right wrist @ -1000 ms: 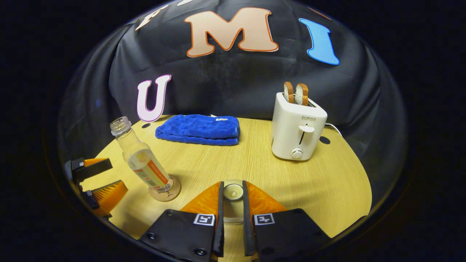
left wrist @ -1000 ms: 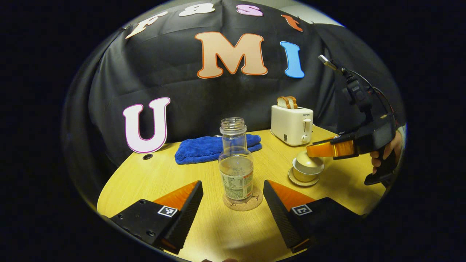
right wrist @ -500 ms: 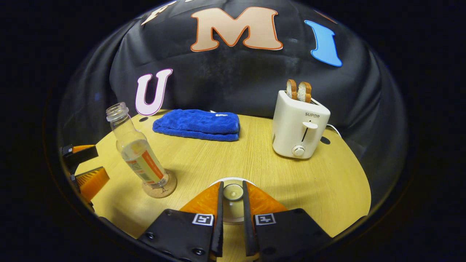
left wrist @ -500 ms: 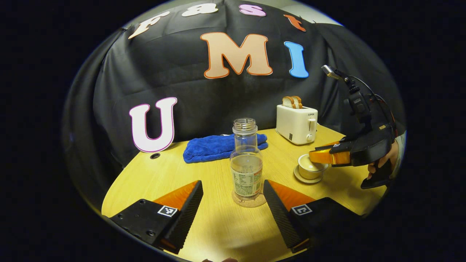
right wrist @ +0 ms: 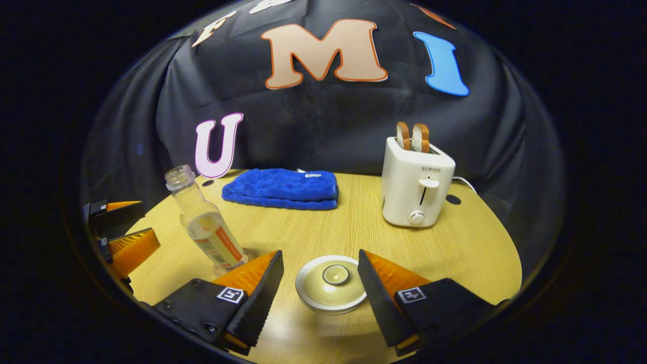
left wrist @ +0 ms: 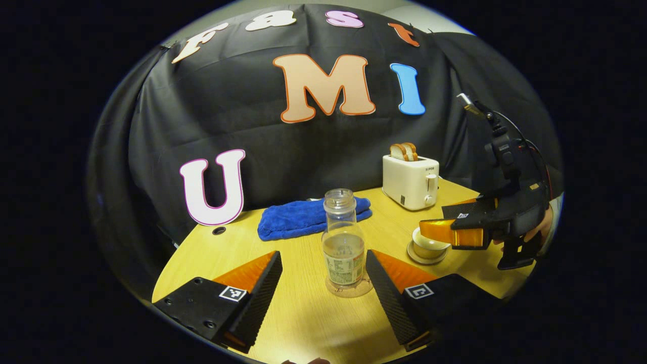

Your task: Open the teacup lid with one hand, grasp the water bottle and pour water into the teacup with the other hand; after pouring, place the water bottle on the coaster and then close the teacup lid.

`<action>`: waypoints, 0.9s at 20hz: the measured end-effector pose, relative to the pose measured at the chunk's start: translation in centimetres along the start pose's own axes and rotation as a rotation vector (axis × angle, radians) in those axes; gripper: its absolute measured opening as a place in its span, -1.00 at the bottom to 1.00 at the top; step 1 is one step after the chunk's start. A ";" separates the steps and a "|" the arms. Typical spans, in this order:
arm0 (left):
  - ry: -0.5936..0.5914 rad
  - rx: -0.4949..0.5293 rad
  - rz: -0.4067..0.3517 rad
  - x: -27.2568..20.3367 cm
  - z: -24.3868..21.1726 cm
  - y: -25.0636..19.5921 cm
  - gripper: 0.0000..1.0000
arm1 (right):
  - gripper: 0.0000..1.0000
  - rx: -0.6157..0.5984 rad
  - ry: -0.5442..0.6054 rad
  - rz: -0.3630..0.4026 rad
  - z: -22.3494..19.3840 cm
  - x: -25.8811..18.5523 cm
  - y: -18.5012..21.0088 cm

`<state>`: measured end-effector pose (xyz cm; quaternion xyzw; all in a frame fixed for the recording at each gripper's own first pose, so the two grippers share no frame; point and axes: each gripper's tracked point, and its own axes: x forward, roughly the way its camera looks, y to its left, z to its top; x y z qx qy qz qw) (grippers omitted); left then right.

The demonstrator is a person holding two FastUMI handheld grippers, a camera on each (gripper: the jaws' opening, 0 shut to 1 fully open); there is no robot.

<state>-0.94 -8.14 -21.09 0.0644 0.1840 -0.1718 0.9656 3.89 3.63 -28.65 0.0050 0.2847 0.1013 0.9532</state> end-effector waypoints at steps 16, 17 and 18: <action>-0.256 -0.097 0.167 -3.8 11.1 5.4 0.92 | 0.90 0.057 -0.398 -0.087 14.2 -11.4 -0.5; -0.250 -0.099 0.168 -3.6 11.1 5.3 0.92 | 0.95 0.052 -0.403 -0.086 14.5 -11.7 -0.4; -0.247 -0.101 0.176 -3.7 11.1 5.6 0.92 | 0.95 0.046 -0.411 -0.090 14.9 -11.9 -0.6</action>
